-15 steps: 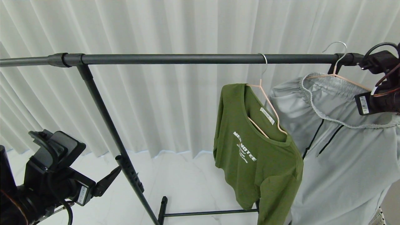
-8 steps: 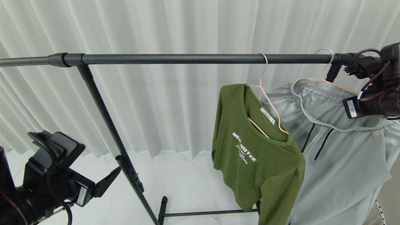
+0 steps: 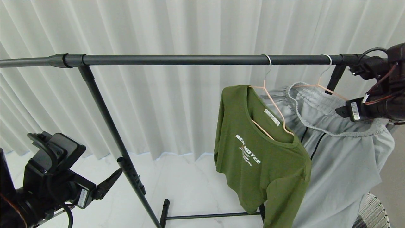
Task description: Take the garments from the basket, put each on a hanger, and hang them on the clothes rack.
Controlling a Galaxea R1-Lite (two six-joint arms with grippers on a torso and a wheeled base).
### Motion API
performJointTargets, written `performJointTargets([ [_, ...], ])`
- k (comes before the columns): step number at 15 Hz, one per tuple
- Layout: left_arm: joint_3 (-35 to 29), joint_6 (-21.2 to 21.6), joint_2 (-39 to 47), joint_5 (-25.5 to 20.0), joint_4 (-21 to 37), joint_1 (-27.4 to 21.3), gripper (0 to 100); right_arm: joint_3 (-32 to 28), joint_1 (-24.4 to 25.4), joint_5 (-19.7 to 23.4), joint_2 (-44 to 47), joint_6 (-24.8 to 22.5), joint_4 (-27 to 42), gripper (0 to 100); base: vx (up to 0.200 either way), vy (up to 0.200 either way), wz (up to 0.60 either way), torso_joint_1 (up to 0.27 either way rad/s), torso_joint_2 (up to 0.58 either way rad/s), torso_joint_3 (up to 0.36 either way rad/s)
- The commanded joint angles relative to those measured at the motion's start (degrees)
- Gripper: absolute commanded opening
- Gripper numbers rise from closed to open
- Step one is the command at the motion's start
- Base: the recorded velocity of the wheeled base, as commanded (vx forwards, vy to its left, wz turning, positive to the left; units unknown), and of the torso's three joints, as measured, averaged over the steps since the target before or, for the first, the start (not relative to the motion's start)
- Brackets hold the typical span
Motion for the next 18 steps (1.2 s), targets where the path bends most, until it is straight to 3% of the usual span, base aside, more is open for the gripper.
performJointTargets([
  [1,0.08,0.01,-0.66,0.11,-0.02,0.22,100,1.28,0.27,0.07,-5.2,0.03,0.17,100,0.0,0.0,0.0,0.0,0.0,0.0],
  [7,0.16,-0.78,-2.24,3.97,-0.02,1.98,100,9.8,0.27,0.78,-20.67,0.03,-0.53,100,0.0,0.0,0.0,0.0,0.0,0.0],
  [11,2.18,-0.78,-4.96,3.97,-0.02,6.46,100,18.42,0.27,0.78,-26.12,-0.24,-9.76,100,0.0,0.0,0.0,0.0,0.0,0.0],
  [14,5.44,-0.69,-8.74,4.06,0.06,7.16,100,23.34,0.18,0.69,-27.61,-0.5,-16.79,100,-0.2,0.0,0.0,0.01,0.0,-0.001],
  [18,8.34,-0.61,-12.0,4.06,0.06,8.74,100,27.03,0.09,0.6,-30.86,-0.59,-17.14,100,-0.2,0.0,0.0,-0.005,0.0,0.005],
])
